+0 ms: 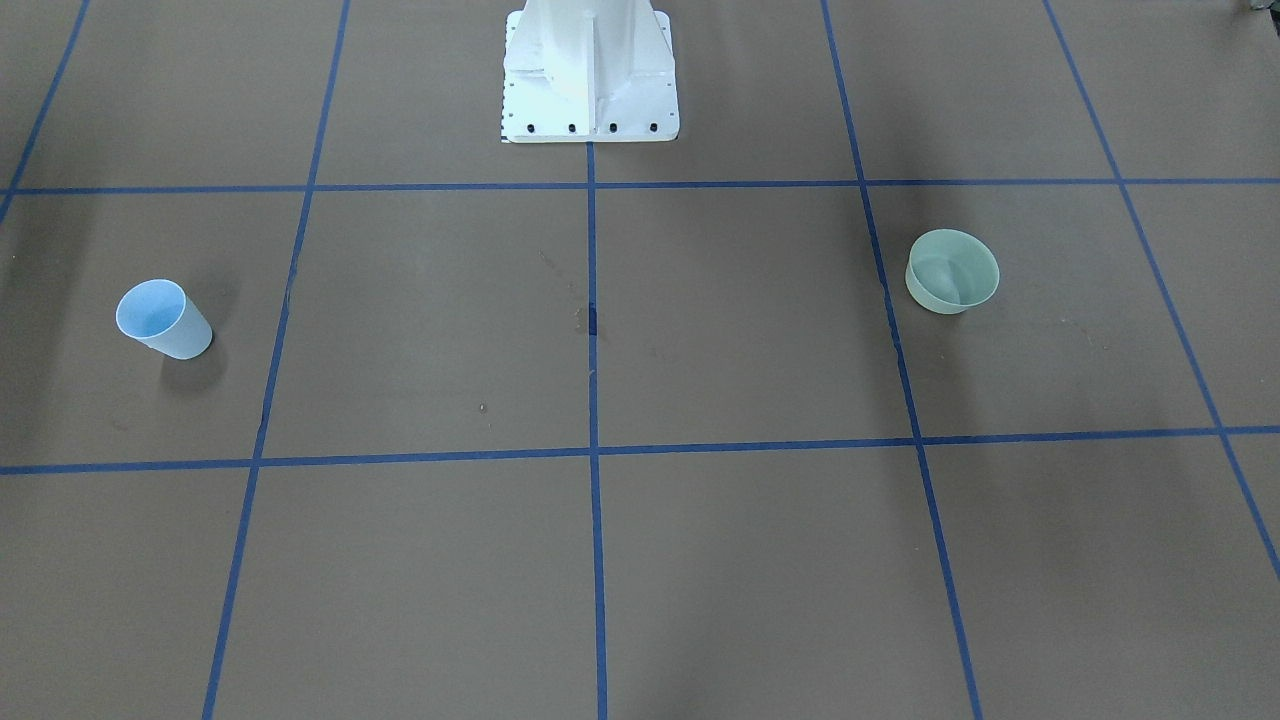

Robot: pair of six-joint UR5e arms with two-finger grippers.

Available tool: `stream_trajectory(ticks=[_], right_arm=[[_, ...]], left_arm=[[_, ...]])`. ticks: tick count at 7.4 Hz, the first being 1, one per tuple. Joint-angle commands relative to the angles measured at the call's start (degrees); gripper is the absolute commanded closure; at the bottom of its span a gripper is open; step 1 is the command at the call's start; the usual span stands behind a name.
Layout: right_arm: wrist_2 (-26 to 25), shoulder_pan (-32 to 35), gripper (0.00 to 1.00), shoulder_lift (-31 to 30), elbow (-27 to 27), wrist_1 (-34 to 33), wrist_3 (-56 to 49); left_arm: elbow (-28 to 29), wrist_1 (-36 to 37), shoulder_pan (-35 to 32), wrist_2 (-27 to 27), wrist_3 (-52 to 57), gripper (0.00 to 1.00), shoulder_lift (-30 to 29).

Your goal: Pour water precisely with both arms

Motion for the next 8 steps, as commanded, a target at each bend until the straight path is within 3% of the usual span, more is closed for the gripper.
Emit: stream_trajectory(ticks=[1,5,7,8], right_arm=[[0.06,-0.08,0.0,0.04,0.18,0.0,0.09],[0.06,-0.25,0.0,0.39,0.27,0.0,0.09],[0.58,-0.34,0.0,0.83,0.36,-0.08,0.09],[1.63,-0.34,0.0,0.83,0.36,0.0,0.09]], left_arm=[[-0.57,-0.18,0.09,0.17,-0.17,0.0,-0.09],[-1.89,-1.31,0.09,0.18,0.1,0.0,-0.35],[-1.19,-9.11,0.09,0.26,-0.17,0.0,-1.06],[-1.1,-9.14,0.17,0.09,-0.61,0.0,-1.41]])
